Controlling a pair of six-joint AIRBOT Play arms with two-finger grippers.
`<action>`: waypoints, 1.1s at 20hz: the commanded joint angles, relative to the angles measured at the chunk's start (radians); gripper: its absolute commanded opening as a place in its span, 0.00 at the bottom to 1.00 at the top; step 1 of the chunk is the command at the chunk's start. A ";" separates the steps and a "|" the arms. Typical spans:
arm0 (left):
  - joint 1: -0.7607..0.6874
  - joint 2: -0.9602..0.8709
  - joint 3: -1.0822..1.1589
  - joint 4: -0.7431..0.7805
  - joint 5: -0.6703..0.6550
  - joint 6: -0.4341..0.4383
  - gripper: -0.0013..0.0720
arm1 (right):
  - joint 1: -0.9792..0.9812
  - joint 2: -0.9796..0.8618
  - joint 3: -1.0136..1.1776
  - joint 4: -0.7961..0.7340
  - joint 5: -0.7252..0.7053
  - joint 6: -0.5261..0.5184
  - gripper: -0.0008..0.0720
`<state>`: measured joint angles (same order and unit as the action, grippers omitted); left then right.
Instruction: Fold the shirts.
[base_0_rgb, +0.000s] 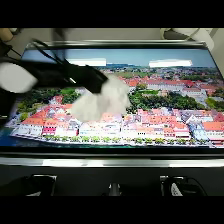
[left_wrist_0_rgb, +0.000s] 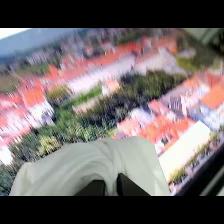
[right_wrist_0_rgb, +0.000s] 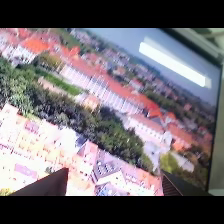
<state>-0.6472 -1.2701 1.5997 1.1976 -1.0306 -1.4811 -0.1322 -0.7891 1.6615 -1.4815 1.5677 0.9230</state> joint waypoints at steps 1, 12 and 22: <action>-0.143 -0.108 -0.220 -0.064 0.034 -0.004 0.06 | 0.001 -0.064 -0.066 0.004 0.105 0.011 0.82; 0.182 -0.211 -0.102 -0.238 -0.201 0.068 1.00 | 0.001 -0.309 -0.402 0.346 0.051 -0.064 0.93; 0.395 -0.207 -0.606 -0.389 -0.067 0.070 1.00 | 0.001 -0.336 -0.942 0.572 -0.331 -0.117 0.98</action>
<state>-0.2638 -1.4597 1.1255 0.9375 -1.2194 -1.4151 -0.1322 -1.1072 0.8238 -1.0042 1.3746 0.8162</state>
